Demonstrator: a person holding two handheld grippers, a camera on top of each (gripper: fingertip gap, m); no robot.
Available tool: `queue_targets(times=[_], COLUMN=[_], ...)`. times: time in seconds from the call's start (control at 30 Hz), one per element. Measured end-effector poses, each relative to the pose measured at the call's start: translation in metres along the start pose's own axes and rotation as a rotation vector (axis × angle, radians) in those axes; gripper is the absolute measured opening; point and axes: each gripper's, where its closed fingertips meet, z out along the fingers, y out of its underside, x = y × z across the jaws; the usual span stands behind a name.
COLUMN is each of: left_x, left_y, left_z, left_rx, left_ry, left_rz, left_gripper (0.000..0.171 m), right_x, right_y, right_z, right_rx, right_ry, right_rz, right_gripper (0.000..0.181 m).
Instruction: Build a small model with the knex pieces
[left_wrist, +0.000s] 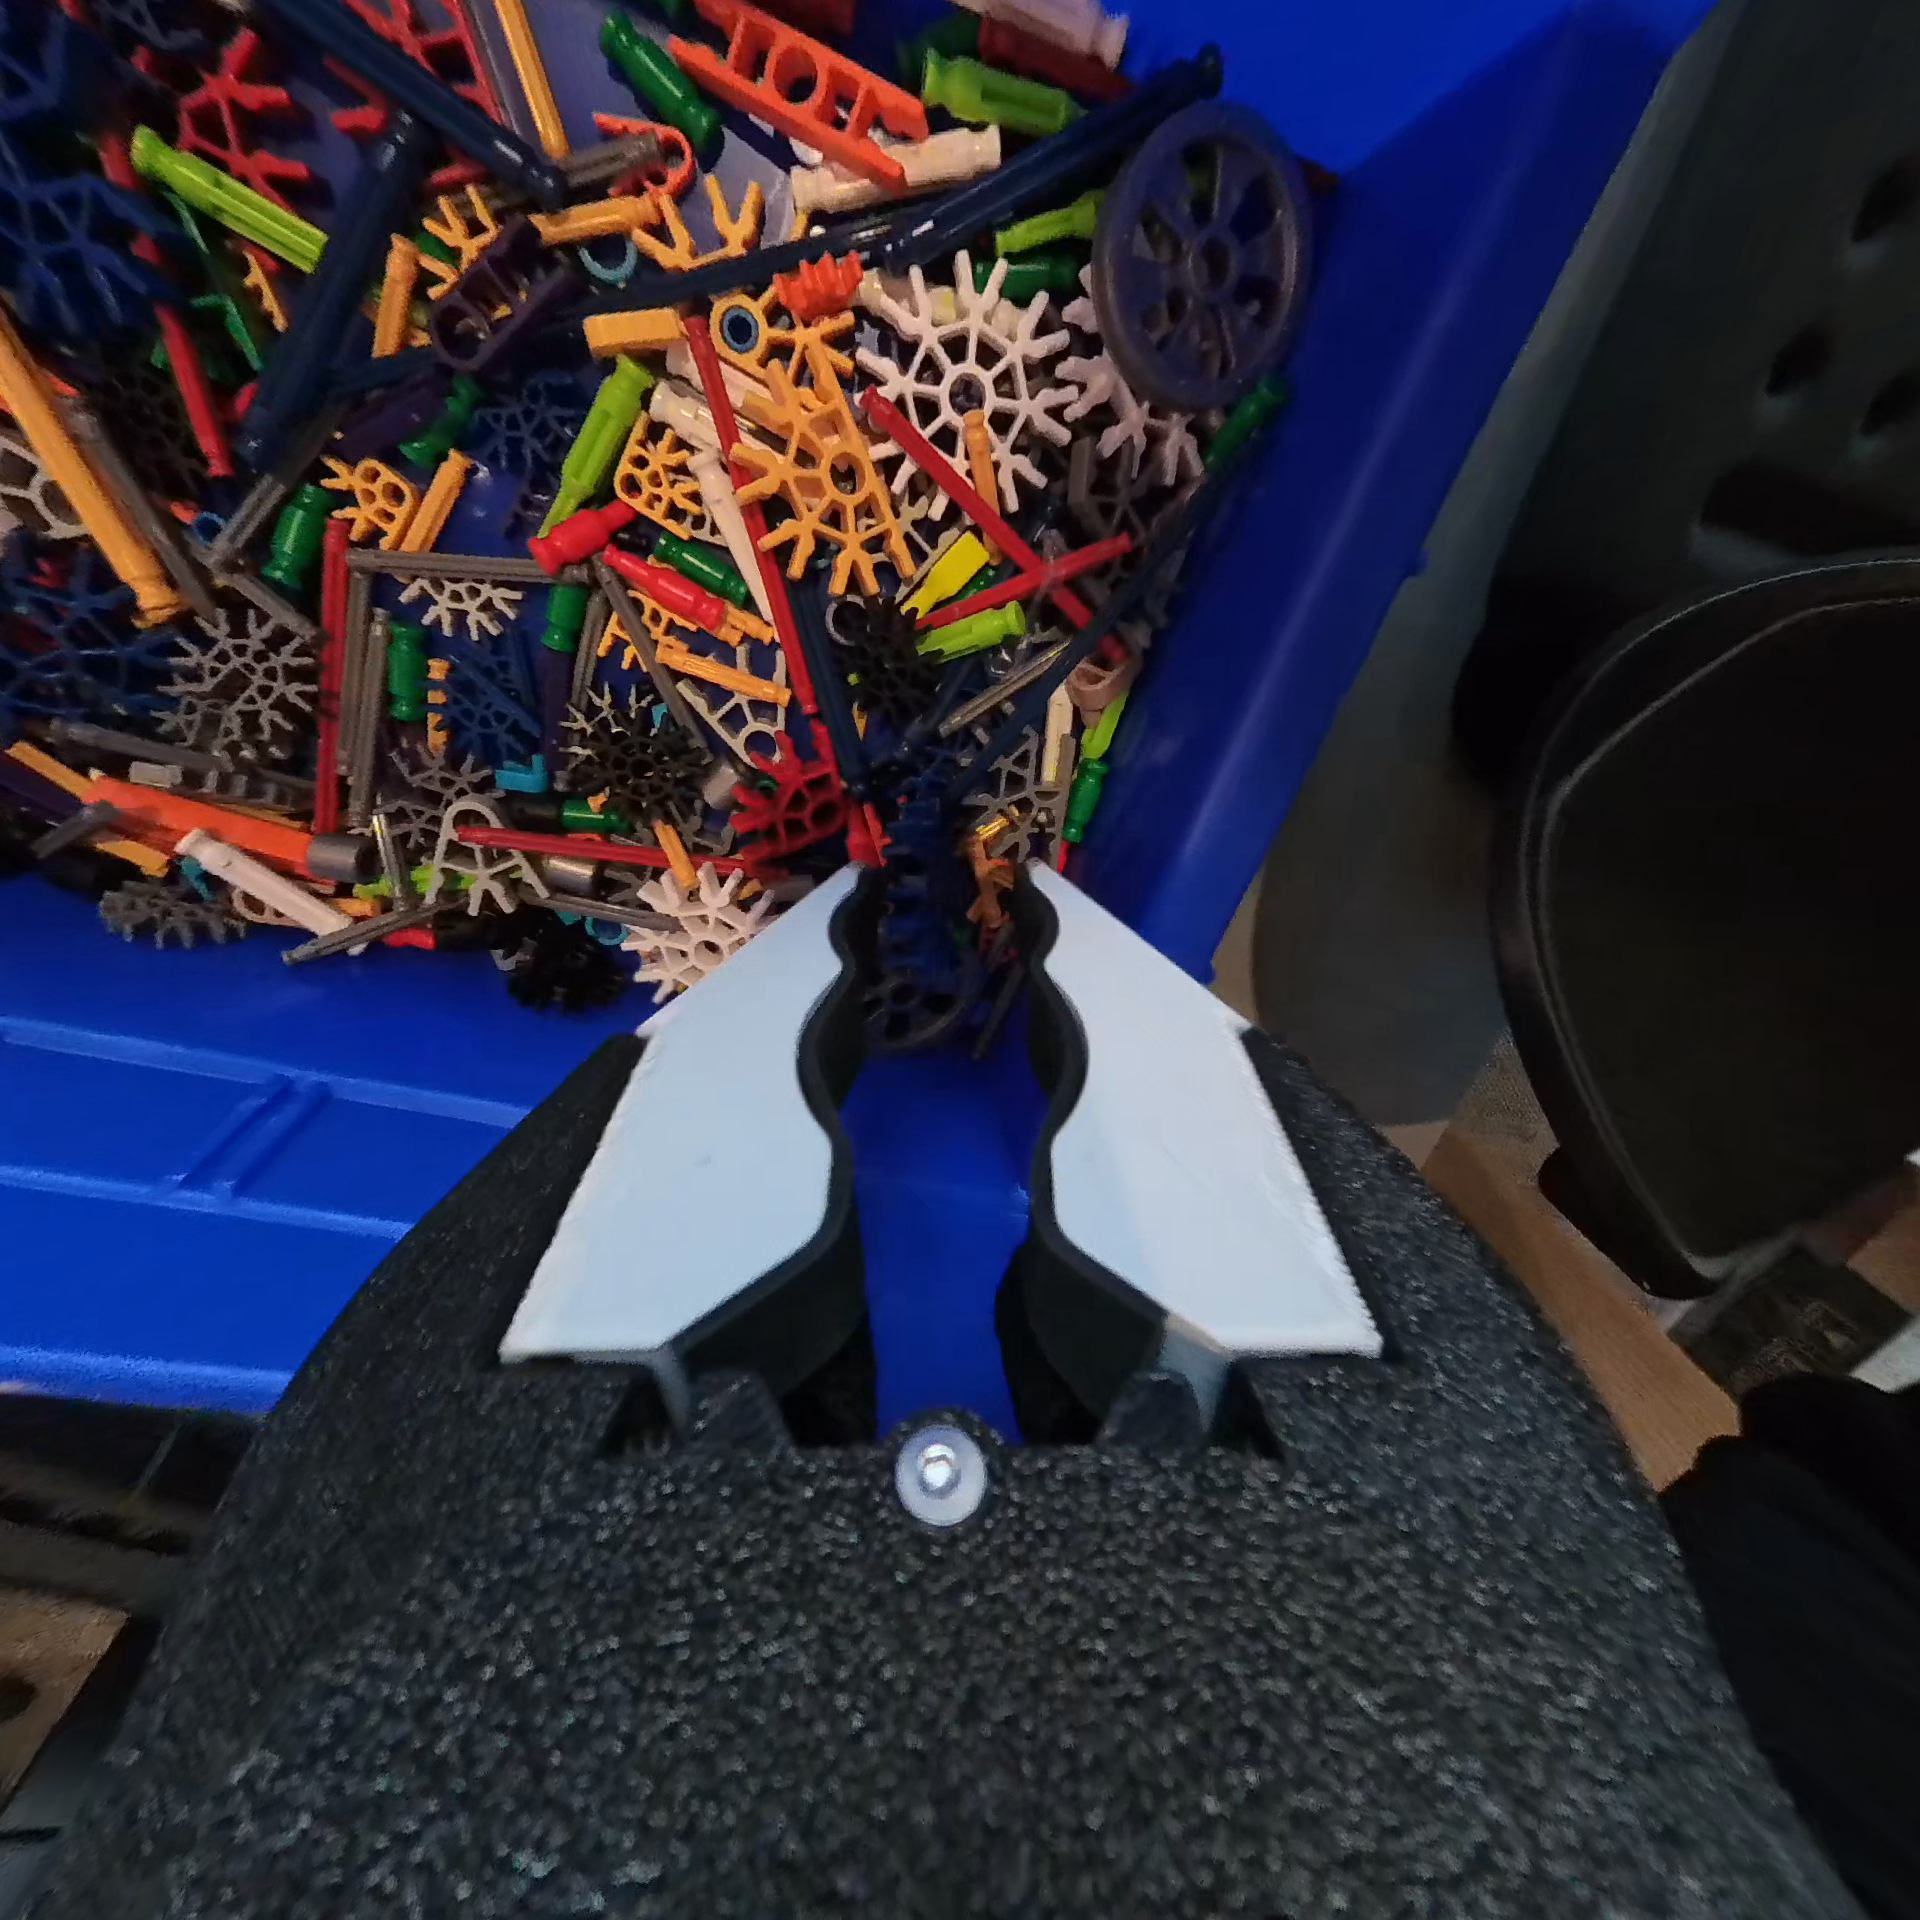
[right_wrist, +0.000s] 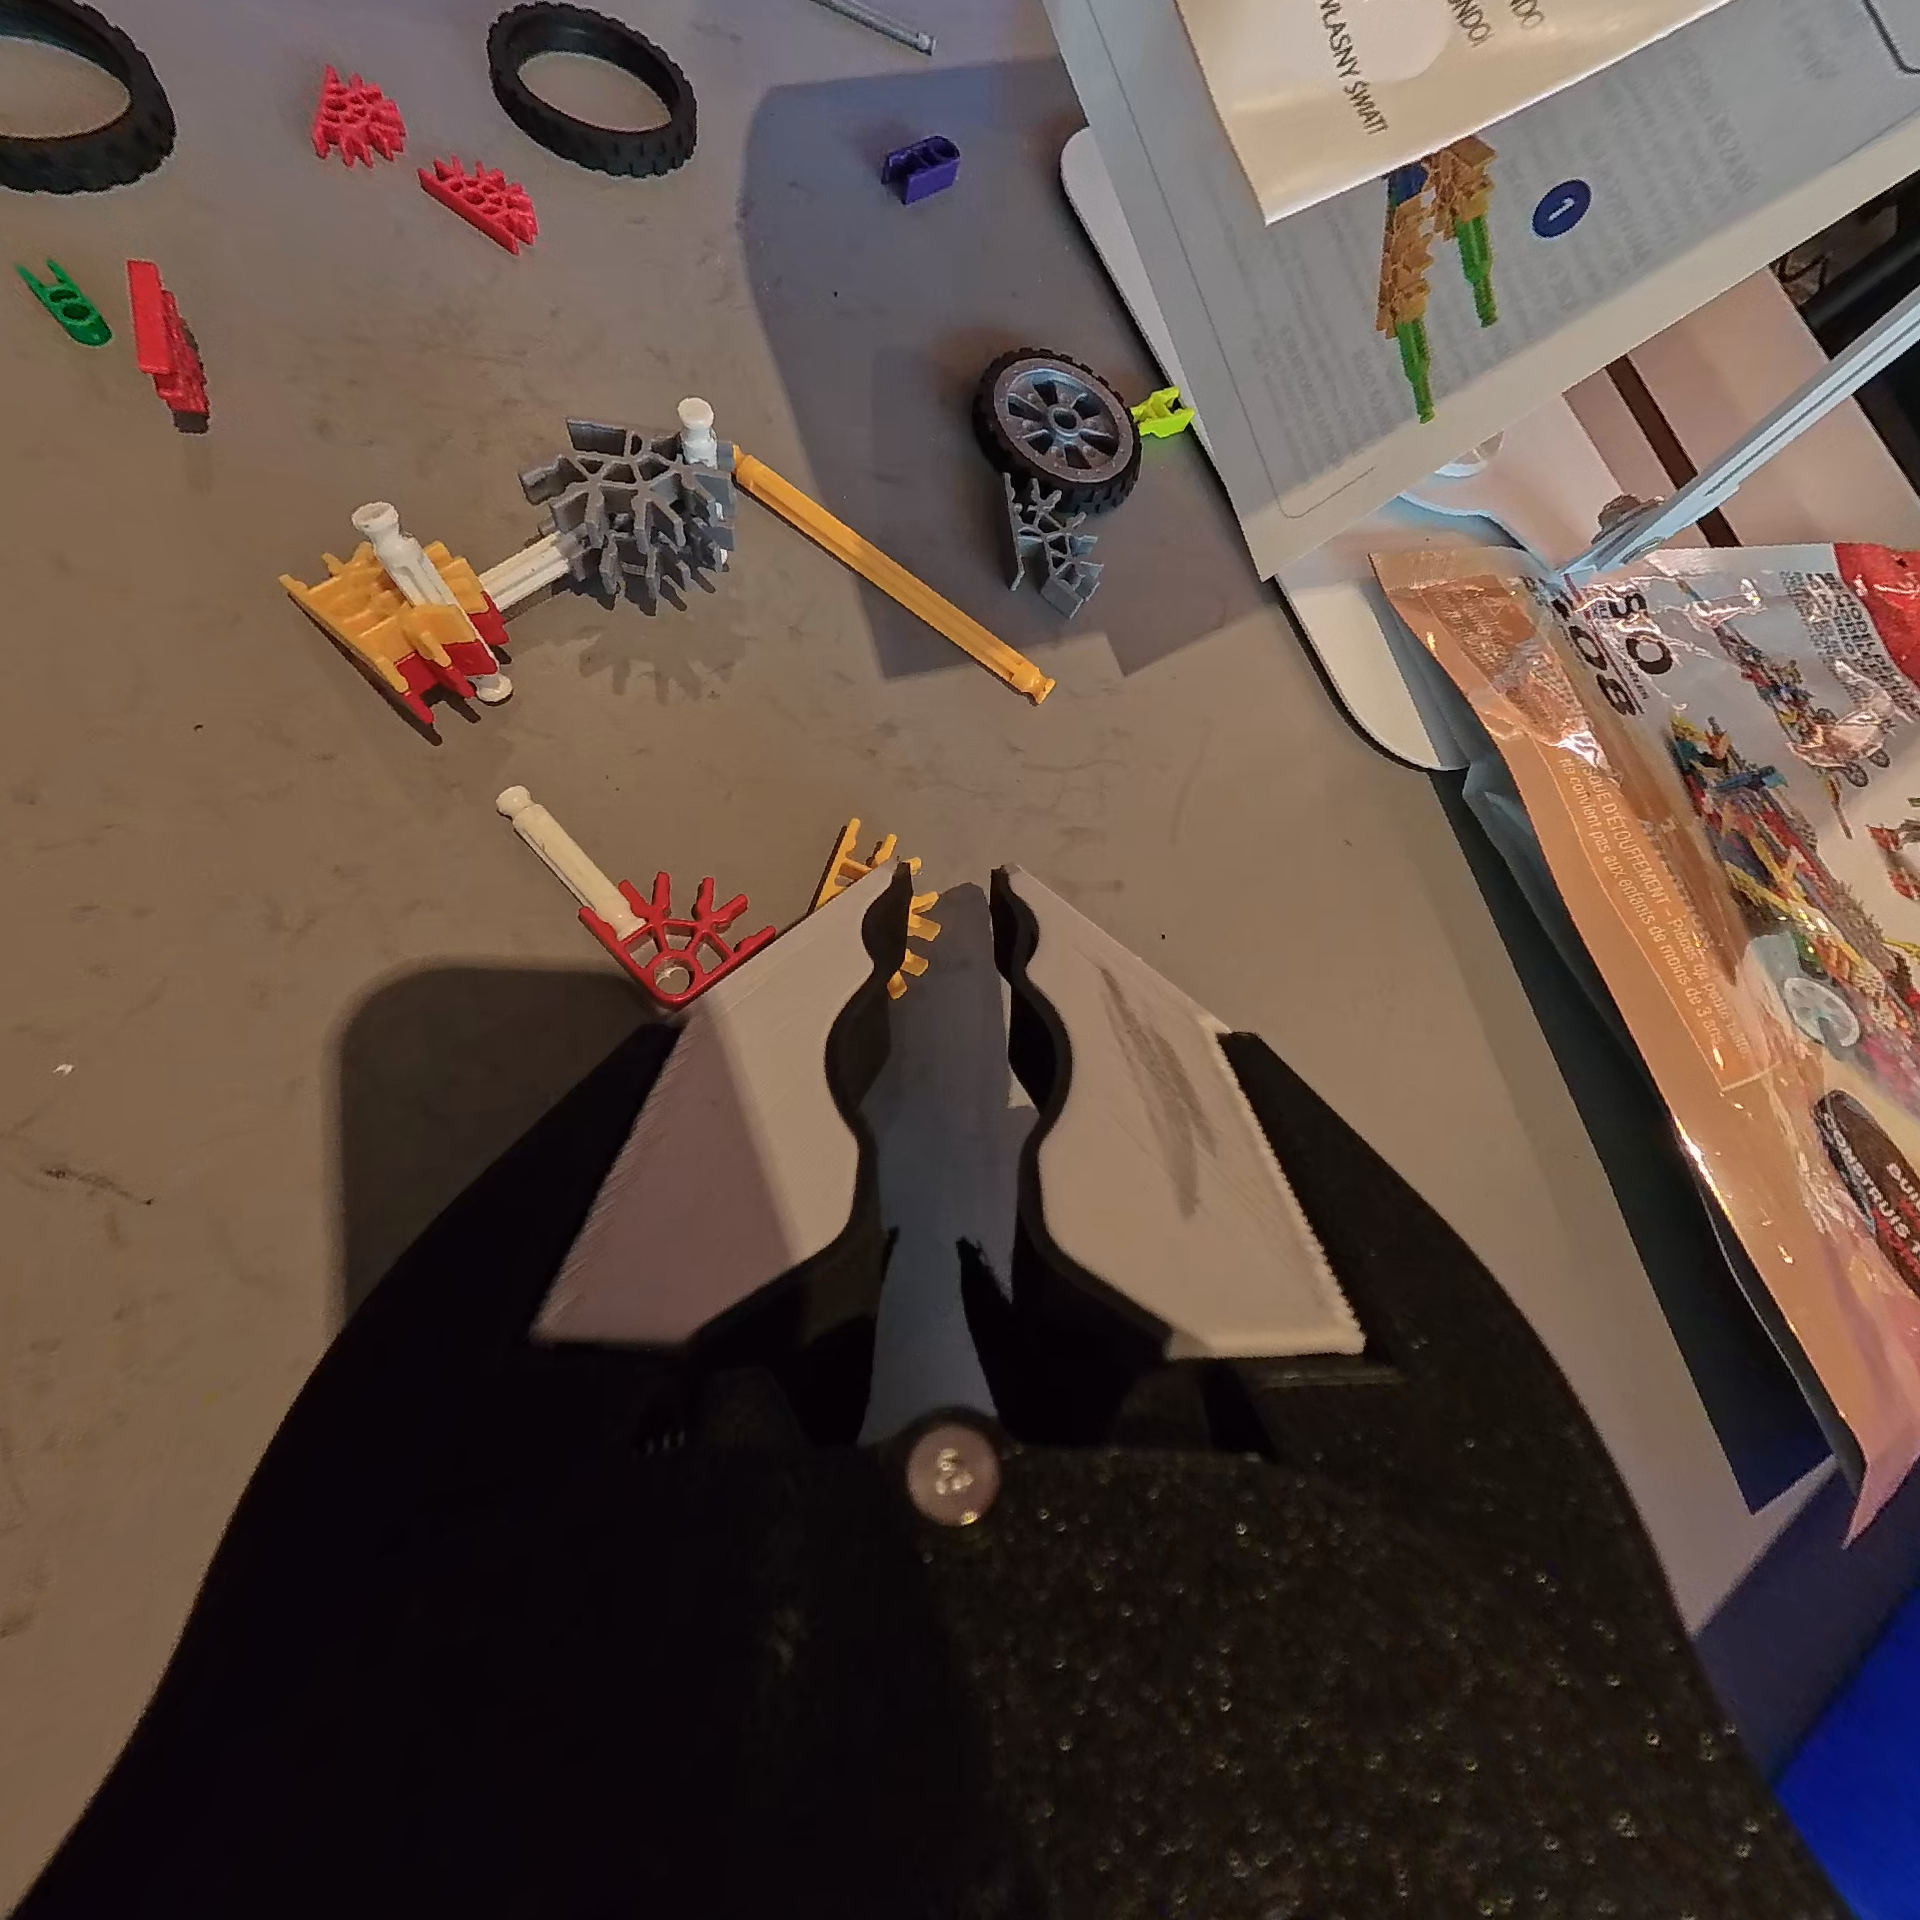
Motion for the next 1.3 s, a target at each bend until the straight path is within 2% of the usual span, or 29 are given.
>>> queue_targets(times=[0.33,0.67,0.97,1.13,1.3], left_x=[-0.031,-0.080,-0.091,-0.090,-0.082], left_y=[-0.009,-0.019,-0.020,-0.022,-0.023], left_z=[-0.016,-0.008,0.008,0.016,0.018], left_rx=[0.016,-0.102,-0.166,-0.162,-0.175], left_ry=[-0.092,-0.187,-0.115,-0.076,-0.030], left_rz=[-0.016,0.013,0.008,-0.004,0.004], left_gripper=[0.030,0.042,0.050,0.058,0.053], right_x=[0.000,0.000,-0.001,-0.001,-0.001], right_y=[0.000,0.000,0.000,0.001,0.000], right_z=[0.000,0.000,-0.001,-0.001,-0.001], right_rx=[0.000,0.001,0.001,0.001,0.000], right_ry=[-0.001,-0.001,-0.004,-0.005,-0.004], right_rz=[0.002,-0.002,-0.002,-0.002,-0.003], right_gripper=[0.014,0.015,0.015,0.015,0.015])
